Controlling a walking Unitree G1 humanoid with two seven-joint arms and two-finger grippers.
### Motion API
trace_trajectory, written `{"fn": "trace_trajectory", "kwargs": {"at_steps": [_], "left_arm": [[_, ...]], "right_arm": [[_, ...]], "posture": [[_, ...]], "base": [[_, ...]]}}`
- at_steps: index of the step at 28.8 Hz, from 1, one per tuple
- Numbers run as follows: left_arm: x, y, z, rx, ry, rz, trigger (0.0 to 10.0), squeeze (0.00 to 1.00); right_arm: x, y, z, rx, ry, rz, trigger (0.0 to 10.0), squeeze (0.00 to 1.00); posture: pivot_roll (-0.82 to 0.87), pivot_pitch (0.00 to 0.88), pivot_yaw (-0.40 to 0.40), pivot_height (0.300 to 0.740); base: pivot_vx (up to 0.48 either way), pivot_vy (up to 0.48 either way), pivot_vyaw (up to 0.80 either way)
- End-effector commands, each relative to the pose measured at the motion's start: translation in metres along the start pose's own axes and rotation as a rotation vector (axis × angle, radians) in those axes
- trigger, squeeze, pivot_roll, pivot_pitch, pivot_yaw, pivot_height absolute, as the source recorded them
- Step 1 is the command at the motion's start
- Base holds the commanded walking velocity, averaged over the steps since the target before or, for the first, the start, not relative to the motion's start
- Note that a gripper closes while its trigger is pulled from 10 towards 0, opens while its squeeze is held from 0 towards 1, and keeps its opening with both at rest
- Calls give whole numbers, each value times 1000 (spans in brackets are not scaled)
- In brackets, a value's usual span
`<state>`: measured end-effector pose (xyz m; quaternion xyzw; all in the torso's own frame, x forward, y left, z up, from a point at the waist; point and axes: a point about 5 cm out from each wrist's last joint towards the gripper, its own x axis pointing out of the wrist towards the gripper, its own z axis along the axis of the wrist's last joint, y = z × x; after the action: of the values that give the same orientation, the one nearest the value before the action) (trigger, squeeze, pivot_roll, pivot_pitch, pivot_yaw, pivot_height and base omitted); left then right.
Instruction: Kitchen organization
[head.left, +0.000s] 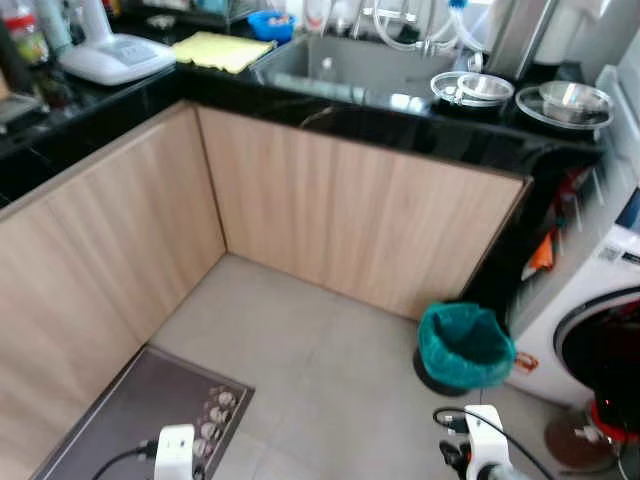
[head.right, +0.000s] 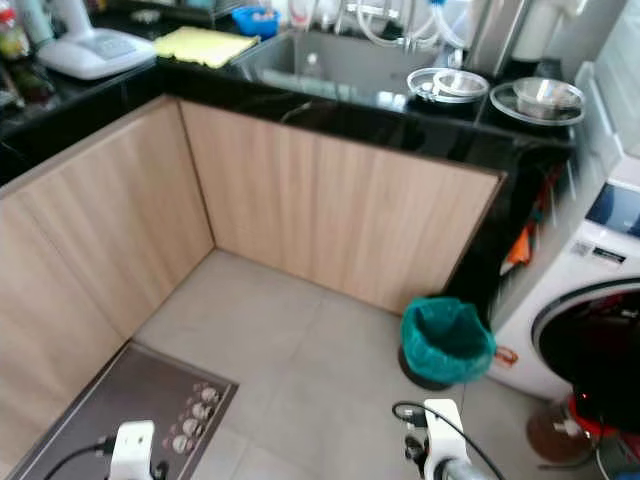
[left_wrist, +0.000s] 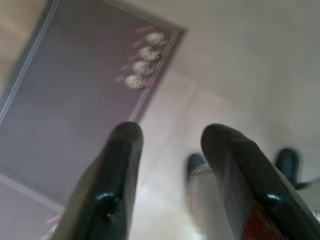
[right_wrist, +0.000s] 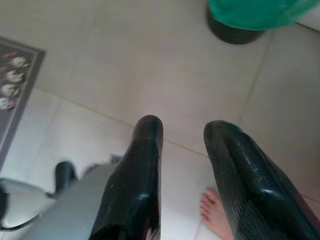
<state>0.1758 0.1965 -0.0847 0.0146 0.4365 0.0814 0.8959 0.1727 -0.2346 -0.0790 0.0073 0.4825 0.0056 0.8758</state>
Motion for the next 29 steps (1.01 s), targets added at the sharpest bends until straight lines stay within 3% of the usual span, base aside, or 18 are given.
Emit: {"fn": "trace_trajectory", "kwargs": {"at_steps": [1, 29], "left_arm": [[0, 1, -2, 6, 12, -2, 10000, 0], [0, -3, 0, 54, 8, -35, 10000, 0]], "right_arm": [[1, 0, 4, 5, -9, 3, 10000, 0], [0, -4, 7, -20, -11, -9, 10000, 0]], "posture": [[-23, 0, -45, 706], [-48, 6, -48, 706]], "base": [[379, 0, 0], [378, 0, 0]]}}
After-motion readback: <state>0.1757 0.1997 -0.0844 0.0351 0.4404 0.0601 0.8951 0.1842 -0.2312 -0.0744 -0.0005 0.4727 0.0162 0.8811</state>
